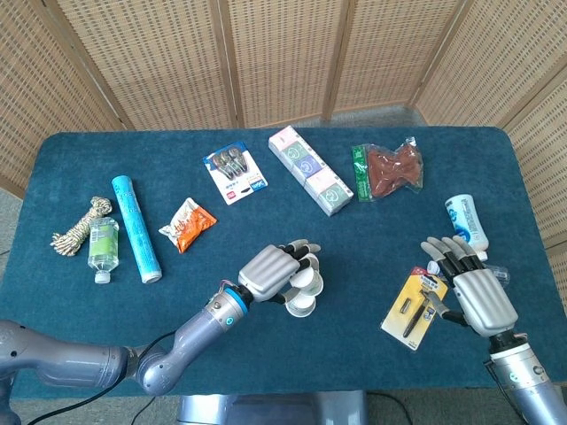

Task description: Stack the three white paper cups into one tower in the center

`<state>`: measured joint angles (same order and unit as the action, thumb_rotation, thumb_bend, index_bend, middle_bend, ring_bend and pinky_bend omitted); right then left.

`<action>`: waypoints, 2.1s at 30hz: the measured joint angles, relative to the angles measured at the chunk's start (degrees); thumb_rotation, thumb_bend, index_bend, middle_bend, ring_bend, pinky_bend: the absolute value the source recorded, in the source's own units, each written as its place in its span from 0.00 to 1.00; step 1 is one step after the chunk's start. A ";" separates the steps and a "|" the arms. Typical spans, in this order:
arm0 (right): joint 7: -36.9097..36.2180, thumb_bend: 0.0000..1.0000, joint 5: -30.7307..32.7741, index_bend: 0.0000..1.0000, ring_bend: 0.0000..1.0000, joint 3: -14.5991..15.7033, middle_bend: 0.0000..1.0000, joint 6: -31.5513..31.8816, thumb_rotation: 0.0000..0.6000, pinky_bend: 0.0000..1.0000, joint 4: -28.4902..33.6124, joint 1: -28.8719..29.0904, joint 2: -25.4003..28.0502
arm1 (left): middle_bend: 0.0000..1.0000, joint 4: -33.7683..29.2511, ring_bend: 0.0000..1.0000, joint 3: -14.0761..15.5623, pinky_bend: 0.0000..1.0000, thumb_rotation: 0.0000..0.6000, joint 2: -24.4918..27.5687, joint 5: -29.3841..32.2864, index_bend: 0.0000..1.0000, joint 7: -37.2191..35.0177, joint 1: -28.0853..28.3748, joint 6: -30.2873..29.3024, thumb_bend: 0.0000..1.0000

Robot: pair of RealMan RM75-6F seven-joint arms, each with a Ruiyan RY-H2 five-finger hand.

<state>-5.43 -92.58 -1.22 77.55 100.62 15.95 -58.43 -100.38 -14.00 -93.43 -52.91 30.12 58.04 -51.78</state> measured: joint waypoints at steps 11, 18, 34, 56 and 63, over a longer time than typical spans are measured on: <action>-1.03 0.47 -0.04 0.00 0.00 -0.19 0.03 -0.09 1.00 0.00 -0.28 -0.14 0.00 | 0.07 -0.14 0.05 0.63 0.32 1.00 0.26 0.61 0.26 -0.88 1.14 -0.39 0.48; -1.71 0.47 -0.10 0.00 0.00 -0.26 0.03 0.07 1.00 0.00 -0.54 -0.35 0.18 | 0.04 -0.58 0.00 1.11 0.29 1.00 0.57 0.69 0.24 -1.14 1.45 -1.02 0.48; -2.32 0.47 -0.29 0.00 0.00 -0.35 0.03 0.12 1.00 0.00 -0.57 -0.59 0.25 | 0.01 -1.27 0.00 1.93 0.27 1.00 1.64 1.31 0.23 -1.36 2.08 -1.48 0.48; -3.19 0.47 -0.01 0.00 0.00 -0.54 0.04 -0.26 1.00 0.00 -0.95 -0.60 0.24 | 0.00 -1.12 0.00 2.61 0.12 1.00 1.76 3.98 0.16 -0.65 3.93 -1.37 0.48; -3.51 0.48 -0.04 0.00 0.00 -0.57 0.04 -0.37 1.00 0.00 -1.09 -0.56 0.22 | 0.00 -1.25 0.00 2.96 0.10 1.00 1.85 4.02 0.15 -0.61 4.20 -1.40 0.48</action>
<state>-8.94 -92.62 -1.79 77.19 99.54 15.39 -58.21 -101.64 -11.04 -91.58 -48.89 29.51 62.24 -53.18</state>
